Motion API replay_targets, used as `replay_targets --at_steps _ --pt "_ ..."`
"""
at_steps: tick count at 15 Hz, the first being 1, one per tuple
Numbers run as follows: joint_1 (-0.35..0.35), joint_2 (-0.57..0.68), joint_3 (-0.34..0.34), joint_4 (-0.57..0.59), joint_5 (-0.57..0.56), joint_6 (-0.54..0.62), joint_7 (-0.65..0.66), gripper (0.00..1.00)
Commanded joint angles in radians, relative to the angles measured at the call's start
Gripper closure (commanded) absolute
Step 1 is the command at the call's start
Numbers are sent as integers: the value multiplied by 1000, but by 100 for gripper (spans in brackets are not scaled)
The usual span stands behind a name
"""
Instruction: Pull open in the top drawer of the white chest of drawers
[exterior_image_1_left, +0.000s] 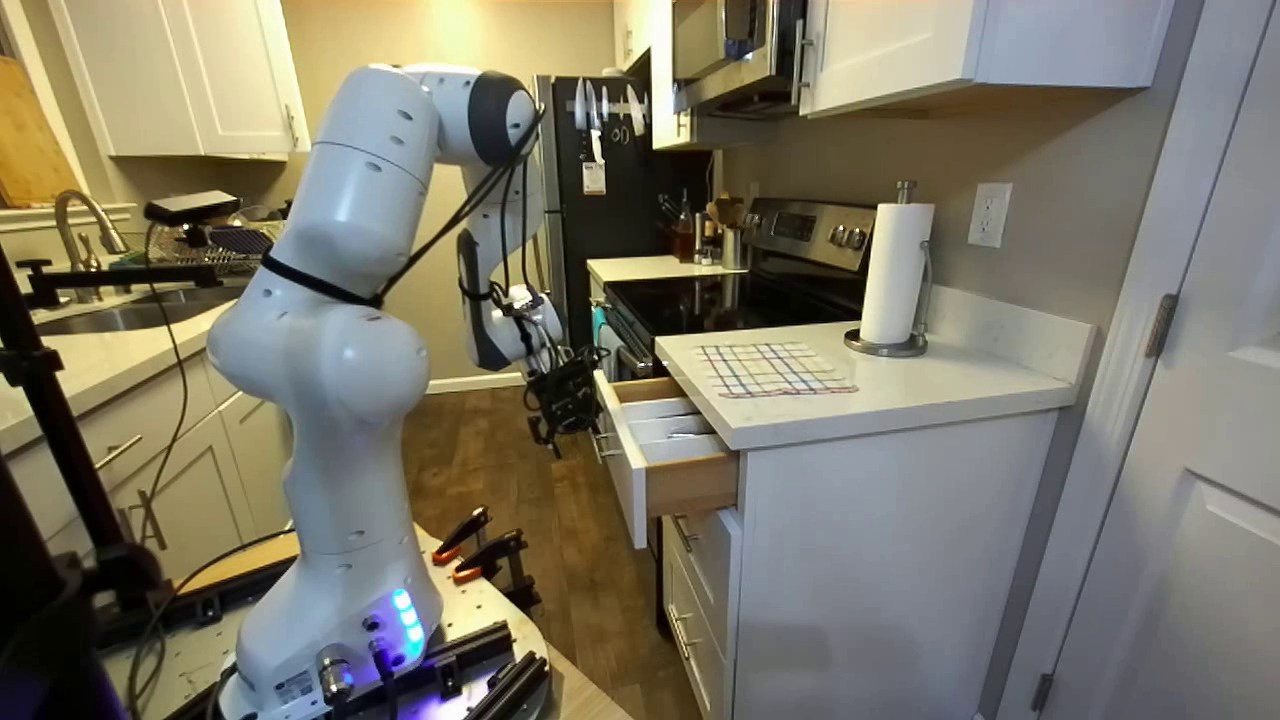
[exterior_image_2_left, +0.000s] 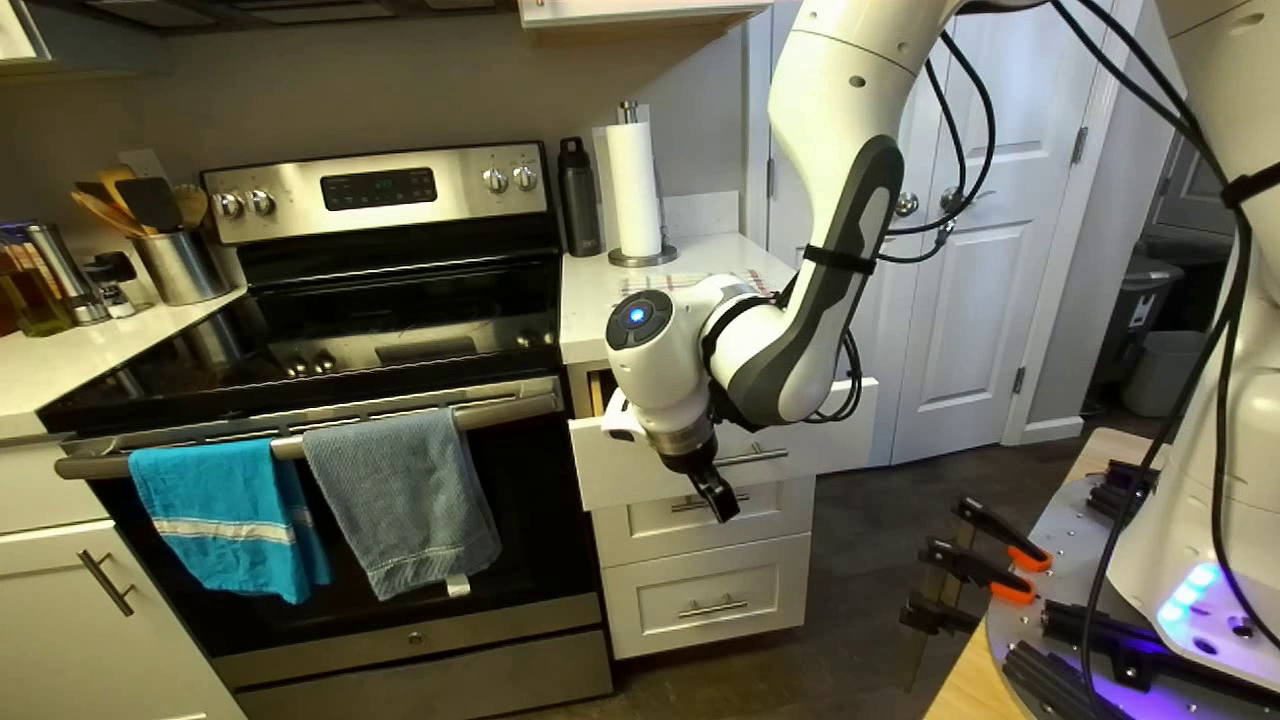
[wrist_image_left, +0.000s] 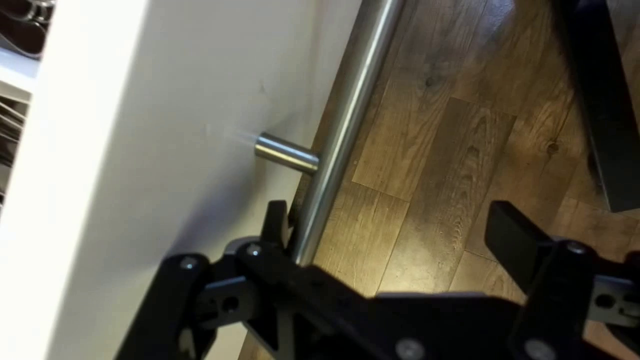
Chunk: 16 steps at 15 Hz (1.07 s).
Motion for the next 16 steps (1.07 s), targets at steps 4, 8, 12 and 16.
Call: replay_targets --at_steps 4,8,12,16 --pt "57 -56 26 -106 10 6 -27 0" --pt "100 -88 24 -125 -72 -8 -26 0" --pt "128 -103 36 -119 -179 -7 -23 0" --pt "134 -112 52 -110 -250 -3 -17 0"
